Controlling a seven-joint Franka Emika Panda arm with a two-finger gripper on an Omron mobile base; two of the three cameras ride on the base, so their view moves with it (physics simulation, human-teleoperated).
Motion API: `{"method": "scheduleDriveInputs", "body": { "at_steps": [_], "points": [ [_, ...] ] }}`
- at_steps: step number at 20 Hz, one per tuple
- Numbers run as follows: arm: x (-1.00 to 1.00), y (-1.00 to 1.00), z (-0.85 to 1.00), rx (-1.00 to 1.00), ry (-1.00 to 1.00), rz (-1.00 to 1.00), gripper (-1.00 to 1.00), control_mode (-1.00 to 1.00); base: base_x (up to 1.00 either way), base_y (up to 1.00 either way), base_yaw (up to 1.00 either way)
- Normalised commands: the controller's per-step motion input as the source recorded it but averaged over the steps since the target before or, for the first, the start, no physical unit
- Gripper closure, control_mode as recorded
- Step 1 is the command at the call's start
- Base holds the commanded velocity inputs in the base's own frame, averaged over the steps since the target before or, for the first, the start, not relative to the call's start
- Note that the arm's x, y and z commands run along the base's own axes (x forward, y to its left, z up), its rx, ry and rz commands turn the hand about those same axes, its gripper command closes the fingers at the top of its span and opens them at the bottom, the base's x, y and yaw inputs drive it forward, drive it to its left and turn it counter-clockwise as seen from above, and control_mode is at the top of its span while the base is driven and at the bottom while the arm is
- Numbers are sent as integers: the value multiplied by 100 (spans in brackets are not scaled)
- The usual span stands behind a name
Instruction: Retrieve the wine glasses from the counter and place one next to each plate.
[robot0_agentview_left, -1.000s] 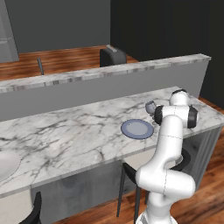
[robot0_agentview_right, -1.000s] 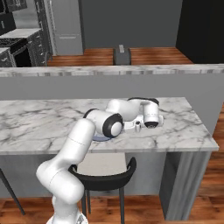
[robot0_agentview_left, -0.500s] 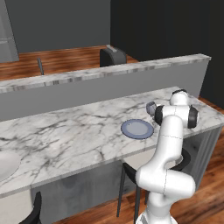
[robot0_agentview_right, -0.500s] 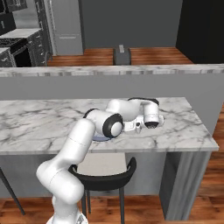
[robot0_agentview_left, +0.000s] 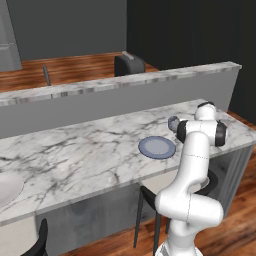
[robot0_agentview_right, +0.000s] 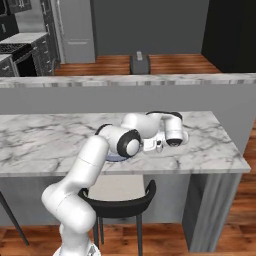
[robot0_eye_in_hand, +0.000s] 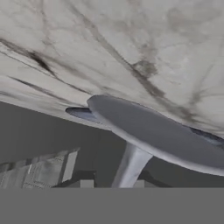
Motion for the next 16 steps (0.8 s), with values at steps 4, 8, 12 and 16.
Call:
{"method": "scheduleDriveInputs", "body": {
  "at_steps": [4, 8, 12, 16],
  "points": [
    [5, -38, -38, -3, 0, 0, 100, -100, 0, 0, 0],
    [9, -33, -45, -4, 0, 0, 100, -100, 0, 0, 0],
    [10, -27, -53, -5, 0, 0, 100, -100, 0, 0, 0],
    [14, -25, -35, -5, 0, 0, -100, -100, 0, 0, 0]
  ]
}}
